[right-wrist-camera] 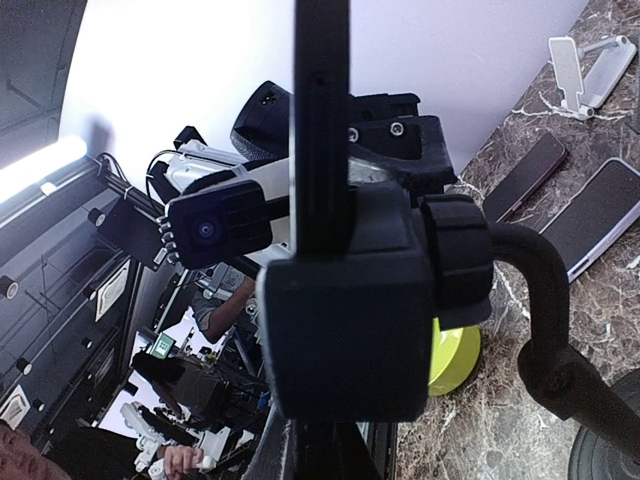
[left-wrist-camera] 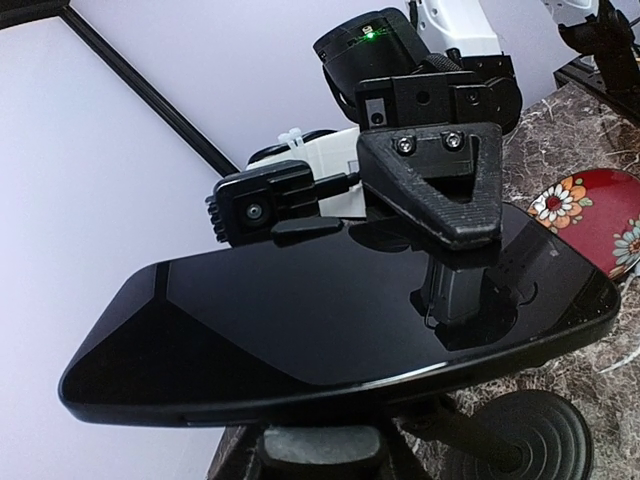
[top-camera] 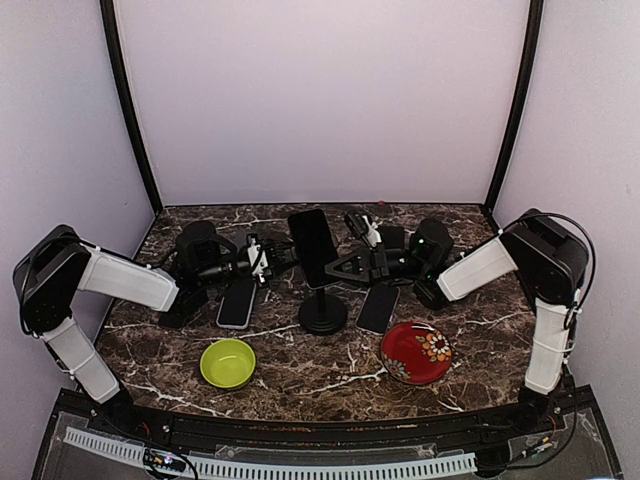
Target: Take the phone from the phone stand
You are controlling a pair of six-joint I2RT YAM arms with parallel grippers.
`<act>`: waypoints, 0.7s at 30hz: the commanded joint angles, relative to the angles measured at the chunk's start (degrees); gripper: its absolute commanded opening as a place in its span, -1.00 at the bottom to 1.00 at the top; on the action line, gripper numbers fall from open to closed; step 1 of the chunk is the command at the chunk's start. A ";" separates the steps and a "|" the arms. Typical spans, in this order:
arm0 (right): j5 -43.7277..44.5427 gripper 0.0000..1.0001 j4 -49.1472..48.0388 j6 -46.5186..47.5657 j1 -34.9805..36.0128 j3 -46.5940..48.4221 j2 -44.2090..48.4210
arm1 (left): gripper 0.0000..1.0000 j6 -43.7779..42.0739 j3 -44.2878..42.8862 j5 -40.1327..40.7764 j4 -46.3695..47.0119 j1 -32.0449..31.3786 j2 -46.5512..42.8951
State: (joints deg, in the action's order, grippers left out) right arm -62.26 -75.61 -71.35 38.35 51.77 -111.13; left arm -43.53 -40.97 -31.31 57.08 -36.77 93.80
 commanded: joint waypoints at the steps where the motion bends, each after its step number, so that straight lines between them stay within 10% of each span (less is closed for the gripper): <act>1: 1.97 -1.00 -15.40 0.10 -1.87 3.46 0.65 | -1.00 -0.24 0.38 4.44 -0.65 2.80 -0.03; 21: 3.06 -1.00 -18.19 -4.14 3.28 9.43 -5.24 | -1.00 0.57 -0.49 8.85 2.71 -0.19 1.33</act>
State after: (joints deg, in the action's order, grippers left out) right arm -60.38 -84.14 -73.87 40.84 59.42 -116.38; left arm -43.07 -41.23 -24.34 58.74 -37.23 95.39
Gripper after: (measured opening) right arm 0.075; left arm 0.279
